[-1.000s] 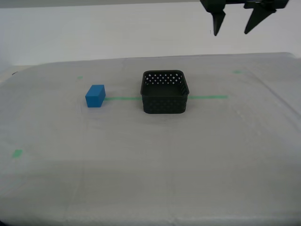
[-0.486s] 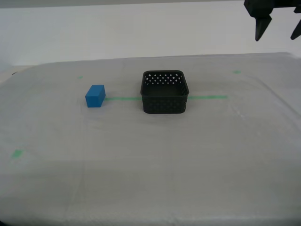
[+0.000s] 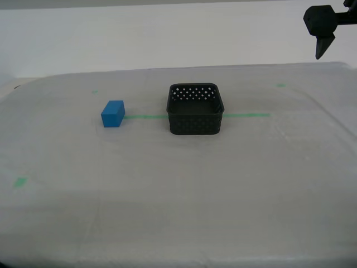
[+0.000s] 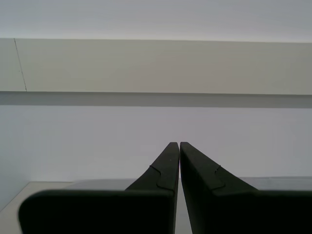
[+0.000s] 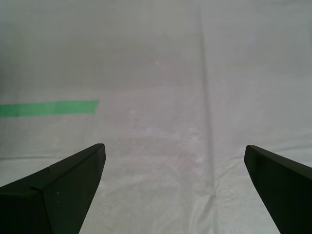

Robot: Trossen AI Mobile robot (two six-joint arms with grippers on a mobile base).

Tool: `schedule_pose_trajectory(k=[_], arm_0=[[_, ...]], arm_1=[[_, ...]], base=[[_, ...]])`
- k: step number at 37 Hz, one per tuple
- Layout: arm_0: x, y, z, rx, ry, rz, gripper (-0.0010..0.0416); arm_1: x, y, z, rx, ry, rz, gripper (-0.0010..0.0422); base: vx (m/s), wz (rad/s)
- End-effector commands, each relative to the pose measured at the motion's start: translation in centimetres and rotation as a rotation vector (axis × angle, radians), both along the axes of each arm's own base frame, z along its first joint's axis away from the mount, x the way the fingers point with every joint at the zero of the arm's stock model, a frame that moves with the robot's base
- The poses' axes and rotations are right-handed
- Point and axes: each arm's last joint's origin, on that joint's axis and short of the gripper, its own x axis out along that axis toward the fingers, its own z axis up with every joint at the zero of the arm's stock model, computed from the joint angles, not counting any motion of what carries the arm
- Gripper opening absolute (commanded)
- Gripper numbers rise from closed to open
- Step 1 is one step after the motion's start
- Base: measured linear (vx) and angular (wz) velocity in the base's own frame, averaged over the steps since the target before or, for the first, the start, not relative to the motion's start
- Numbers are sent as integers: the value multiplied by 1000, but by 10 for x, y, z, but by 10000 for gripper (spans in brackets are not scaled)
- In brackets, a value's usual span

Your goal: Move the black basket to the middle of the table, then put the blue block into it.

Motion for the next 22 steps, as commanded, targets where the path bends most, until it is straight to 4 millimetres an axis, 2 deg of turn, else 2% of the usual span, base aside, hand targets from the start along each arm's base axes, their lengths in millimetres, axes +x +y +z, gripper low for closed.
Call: schedule_pose_trajectory(k=[1, 22], arm_0=[[0, 0, -4, -1, -17, -1, 400], [0, 0, -6, -2, -13, -4, 399]], arm_1=[[0, 0, 1, 2, -5, 1, 0], [0, 0, 1, 2, -5, 1, 0]], base=[[0, 0], [0, 0]])
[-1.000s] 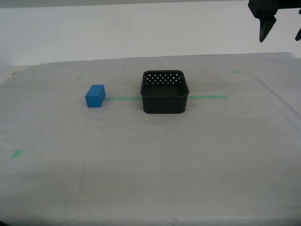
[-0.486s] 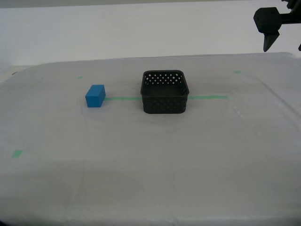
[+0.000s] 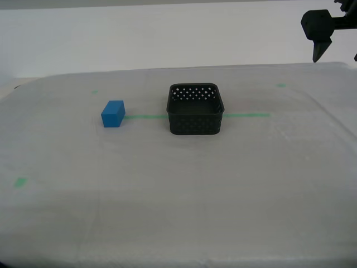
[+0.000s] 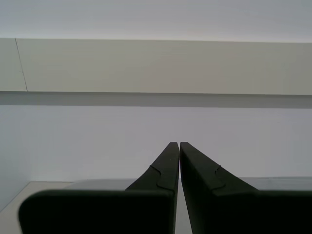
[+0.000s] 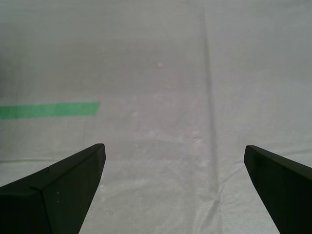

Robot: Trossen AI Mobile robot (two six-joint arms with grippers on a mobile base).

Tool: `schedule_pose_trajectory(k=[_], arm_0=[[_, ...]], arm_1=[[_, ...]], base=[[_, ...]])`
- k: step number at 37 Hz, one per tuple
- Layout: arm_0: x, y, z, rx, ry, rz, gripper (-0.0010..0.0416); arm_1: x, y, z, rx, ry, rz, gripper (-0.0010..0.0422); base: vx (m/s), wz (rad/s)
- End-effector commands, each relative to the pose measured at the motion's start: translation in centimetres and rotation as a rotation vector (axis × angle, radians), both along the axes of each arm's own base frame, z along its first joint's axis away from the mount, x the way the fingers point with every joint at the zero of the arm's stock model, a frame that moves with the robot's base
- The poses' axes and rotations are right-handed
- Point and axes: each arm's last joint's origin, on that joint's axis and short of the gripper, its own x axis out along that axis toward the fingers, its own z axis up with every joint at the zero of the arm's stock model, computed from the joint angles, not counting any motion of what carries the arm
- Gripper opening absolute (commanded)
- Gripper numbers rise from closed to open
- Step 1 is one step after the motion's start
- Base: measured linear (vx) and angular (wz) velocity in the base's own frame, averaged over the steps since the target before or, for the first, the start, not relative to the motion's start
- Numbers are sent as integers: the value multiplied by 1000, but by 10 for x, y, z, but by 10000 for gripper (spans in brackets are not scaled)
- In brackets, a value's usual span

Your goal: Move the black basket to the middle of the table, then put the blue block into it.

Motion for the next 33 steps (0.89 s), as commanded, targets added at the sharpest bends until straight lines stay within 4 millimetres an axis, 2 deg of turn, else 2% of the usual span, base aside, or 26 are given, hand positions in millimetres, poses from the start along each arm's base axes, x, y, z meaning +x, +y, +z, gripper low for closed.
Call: schedule_pose_trajectory(k=[1, 33], arm_0=[[0, 0, 0, -3, -1, -2, 399], [0, 0, 0, -3, -1, -2, 398]], arm_1=[[0, 0, 1, 2, -4, 1, 0], [0, 0, 1, 1, -4, 0, 0]], base=[[0, 0], [0, 0]])
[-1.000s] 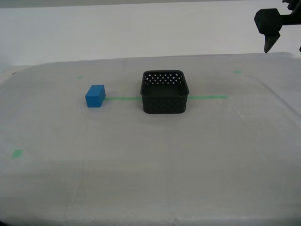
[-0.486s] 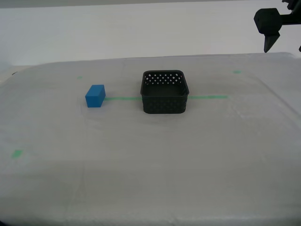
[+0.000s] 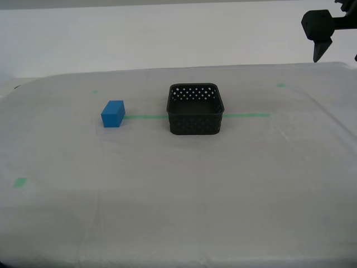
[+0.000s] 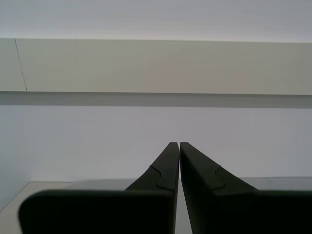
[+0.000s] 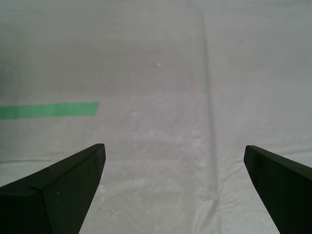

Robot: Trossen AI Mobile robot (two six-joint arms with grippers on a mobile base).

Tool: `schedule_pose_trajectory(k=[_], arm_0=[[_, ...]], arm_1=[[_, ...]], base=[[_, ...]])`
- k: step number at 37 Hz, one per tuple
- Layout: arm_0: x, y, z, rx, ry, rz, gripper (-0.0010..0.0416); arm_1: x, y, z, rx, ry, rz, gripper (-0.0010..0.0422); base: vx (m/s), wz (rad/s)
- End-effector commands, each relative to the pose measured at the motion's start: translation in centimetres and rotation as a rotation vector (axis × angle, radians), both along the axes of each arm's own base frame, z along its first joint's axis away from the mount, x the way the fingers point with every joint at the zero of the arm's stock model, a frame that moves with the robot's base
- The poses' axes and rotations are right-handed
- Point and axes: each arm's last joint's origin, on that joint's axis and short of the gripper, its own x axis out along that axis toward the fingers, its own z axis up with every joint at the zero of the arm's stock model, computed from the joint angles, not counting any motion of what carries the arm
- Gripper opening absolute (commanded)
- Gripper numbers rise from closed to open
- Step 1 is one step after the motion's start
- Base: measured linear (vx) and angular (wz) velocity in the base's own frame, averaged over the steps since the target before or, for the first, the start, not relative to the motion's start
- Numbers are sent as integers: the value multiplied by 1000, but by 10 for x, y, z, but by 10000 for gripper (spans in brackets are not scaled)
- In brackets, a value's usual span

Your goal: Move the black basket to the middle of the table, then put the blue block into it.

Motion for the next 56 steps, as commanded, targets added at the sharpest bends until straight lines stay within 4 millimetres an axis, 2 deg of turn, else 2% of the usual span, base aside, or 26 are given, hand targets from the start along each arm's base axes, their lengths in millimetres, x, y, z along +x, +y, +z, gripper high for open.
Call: schedule_pose_trajectory(k=[1, 33, 45, 50, 56], arm_0=[[0, 0, 0, -3, -2, -2, 399], [0, 0, 0, -3, -2, -2, 399], [0, 0, 0, -3, -1, -2, 399], [0, 0, 0, -3, -2, -2, 399], [0, 0, 0, -3, -2, -2, 399]], arm_1=[[0, 0, 1, 1, -4, 0, 0], [0, 0, 0, 0, 2, 11, 0], [0, 0, -8, -52, 83, 0, 3], [0, 0, -9, -48, 90, 0, 45], [0, 0, -9, -53, 92, -1, 139]], base=[[0, 0], [0, 0], [0, 0], [0, 0], [0, 0]])
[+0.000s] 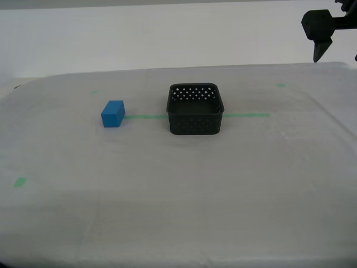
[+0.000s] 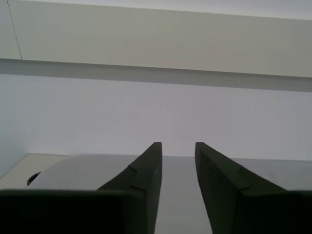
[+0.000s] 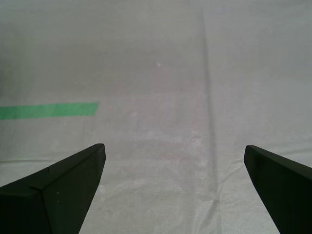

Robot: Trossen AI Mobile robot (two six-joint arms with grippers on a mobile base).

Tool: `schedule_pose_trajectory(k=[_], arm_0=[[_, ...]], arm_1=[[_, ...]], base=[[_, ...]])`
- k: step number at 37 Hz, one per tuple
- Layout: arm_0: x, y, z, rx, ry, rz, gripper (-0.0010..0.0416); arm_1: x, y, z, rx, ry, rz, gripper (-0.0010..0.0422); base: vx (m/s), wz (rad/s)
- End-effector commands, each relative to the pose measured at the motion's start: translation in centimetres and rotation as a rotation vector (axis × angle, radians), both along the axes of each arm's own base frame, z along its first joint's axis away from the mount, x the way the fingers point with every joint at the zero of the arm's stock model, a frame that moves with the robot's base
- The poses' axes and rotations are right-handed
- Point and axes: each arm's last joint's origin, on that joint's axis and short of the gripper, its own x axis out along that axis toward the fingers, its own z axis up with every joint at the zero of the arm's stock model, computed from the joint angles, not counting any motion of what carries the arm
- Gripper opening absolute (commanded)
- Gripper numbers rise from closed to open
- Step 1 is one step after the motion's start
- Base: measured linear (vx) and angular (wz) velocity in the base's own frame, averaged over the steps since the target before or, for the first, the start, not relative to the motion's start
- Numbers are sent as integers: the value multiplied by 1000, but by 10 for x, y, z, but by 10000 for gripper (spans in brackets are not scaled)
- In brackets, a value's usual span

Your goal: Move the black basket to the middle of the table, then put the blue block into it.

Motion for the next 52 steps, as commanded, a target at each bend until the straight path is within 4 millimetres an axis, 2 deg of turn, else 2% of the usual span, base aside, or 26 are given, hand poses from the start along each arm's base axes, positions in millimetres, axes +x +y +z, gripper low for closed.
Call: schedule_pose_trajectory(k=[1, 9, 16, 25, 29, 34, 38, 41, 52], arm_0=[[0, 0, 0, -2, -1, -1, 399], [0, 0, 0, -2, -2, -1, 399], [0, 0, 0, -2, -2, -1, 399], [0, 0, 0, -2, -1, -1, 399], [0, 0, 0, -2, -2, -1, 399], [0, 0, 0, -2, -1, -1, 399], [0, 0, 0, -2, -1, -1, 399], [0, 0, 0, -2, -2, -1, 399], [0, 0, 0, -2, -2, -1, 398]], arm_1=[[0, 0, 0, -11, 0, -5, 156], [1, 0, 4, 5, -10, -6, 306], [1, -2, 6, 7, -15, -73, 407], [4, -3, 12, -61, 107, -88, 365], [5, -3, 18, -58, 177, -96, 372], [5, -3, 24, -59, 242, -93, 407], [5, -3, 28, -60, 291, -92, 392], [4, -3, 31, -62, 326, -90, 405], [0, -3, 40, -99, 429, -72, 401]], base=[[0, 0], [0, 0], [0, 0], [0, 0], [0, 0], [0, 0], [0, 0], [0, 0], [0, 0]])
